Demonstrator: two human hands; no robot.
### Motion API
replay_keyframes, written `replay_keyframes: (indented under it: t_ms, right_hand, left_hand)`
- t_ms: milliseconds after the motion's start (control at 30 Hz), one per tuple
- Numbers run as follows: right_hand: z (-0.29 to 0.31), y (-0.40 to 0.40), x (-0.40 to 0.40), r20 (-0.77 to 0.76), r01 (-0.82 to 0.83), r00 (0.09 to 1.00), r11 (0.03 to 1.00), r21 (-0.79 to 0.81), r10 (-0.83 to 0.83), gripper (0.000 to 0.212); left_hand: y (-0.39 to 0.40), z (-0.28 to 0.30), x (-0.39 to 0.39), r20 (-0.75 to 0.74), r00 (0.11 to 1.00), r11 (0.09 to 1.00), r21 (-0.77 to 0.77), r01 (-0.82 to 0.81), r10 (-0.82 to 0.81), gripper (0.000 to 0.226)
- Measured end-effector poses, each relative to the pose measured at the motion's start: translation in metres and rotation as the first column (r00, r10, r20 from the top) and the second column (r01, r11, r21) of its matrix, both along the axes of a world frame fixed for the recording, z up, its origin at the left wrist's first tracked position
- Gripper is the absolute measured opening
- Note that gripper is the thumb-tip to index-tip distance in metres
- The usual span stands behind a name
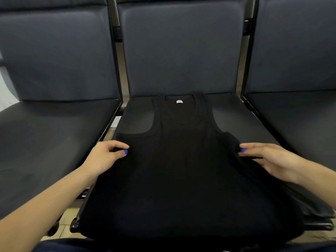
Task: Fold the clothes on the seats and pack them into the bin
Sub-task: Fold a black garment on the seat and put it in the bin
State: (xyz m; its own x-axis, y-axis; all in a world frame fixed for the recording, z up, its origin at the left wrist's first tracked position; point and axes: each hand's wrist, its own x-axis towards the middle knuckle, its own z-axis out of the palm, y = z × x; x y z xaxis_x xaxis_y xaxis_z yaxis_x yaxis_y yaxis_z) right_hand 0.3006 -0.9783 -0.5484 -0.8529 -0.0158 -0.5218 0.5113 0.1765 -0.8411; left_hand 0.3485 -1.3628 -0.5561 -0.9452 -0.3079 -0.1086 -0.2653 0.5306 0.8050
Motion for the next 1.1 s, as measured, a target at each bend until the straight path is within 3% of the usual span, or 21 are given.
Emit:
replay_keyframes:
  t_ms: [133, 267, 433, 533, 600, 700, 767, 833, 867, 933, 1000, 1033, 1100]
  right_hand:
    - [-0.007, -0.009, -0.014, -0.138, 0.202, 0.969, 0.979, -0.039, -0.205, 0.029]
    - [-0.005, -0.009, -0.023, -0.22, 0.363, 0.901, 0.928, -0.085, -0.373, 0.03]
    - [-0.007, 0.006, -0.029, -0.332, 0.472, 0.852, 0.869, 0.148, -0.406, 0.036]
    - [-0.01, 0.01, -0.027, -0.388, 0.396, 0.883, 0.865, 0.307, -0.266, 0.036]
    - [-0.011, 0.009, -0.021, -0.457, 0.301, 0.888, 0.807, 0.508, -0.043, 0.038]
    - [-0.021, 0.011, -0.01, -0.402, 0.18, 0.857, 0.543, 0.82, 0.322, 0.05]
    - [-0.031, 0.013, 0.001, -0.364, 0.169, 0.809, 0.41, 0.896, 0.462, 0.05]
    - [-0.039, 0.01, 0.017, -0.338, 0.171, 0.728, 0.319, 0.932, 0.596, 0.042]
    - [-0.041, 0.008, 0.027, -0.295, 0.151, 0.686, 0.267, 0.952, 0.665, 0.045]
    - [-0.041, 0.006, 0.045, -0.193, 0.125, 0.598, 0.148, 0.981, 0.778, 0.052]
    - [-0.036, 0.001, 0.066, -0.081, -0.001, 0.549, 0.098, 0.995, 0.832, 0.062]
    - [-0.033, 0.002, 0.076, -0.026, -0.1, 0.536, 0.094, 0.991, 0.844, 0.067]
    - [-0.028, 0.012, 0.089, 0.042, -0.236, 0.522, 0.097, 0.967, 0.852, 0.076]
  left_hand:
    - [-0.001, -0.005, -0.009, -0.081, 0.991, 0.984, -0.134, -0.115, 0.105, 0.024]
    - [-0.002, -0.008, -0.009, -0.153, 0.984, 0.953, -0.275, -0.126, 0.086, 0.027]
    - [-0.008, -0.012, -0.011, -0.239, 0.962, 0.92, -0.331, -0.211, 0.134, 0.022]
    - [-0.011, -0.014, -0.016, -0.191, 0.964, 0.905, -0.35, -0.243, 0.184, 0.023]
    - [-0.008, -0.012, -0.016, -0.093, 0.977, 0.867, -0.451, -0.213, 0.192, 0.035]
    - [0.007, -0.01, -0.011, -0.078, 0.993, 0.776, -0.619, -0.119, 0.09, 0.05]
    - [0.023, -0.01, -0.005, -0.187, 0.978, 0.737, -0.673, -0.059, -0.093, 0.035]
    - [0.042, -0.01, 0.001, -0.2, 0.944, 0.74, -0.67, 0.064, -0.263, 0.026]
    - [0.051, -0.011, 0.005, -0.121, 0.936, 0.726, -0.667, 0.169, -0.33, 0.035]
    - [0.067, -0.015, 0.012, 0.093, 0.884, 0.626, -0.672, 0.395, -0.458, 0.073]
    - [0.075, -0.019, 0.019, 0.267, 0.816, 0.516, -0.664, 0.541, -0.512, 0.107]
    - [0.076, -0.021, 0.02, 0.332, 0.796, 0.498, -0.64, 0.585, -0.506, 0.11]
    - [0.075, -0.024, 0.021, 0.417, 0.782, 0.53, -0.577, 0.622, -0.463, 0.095]
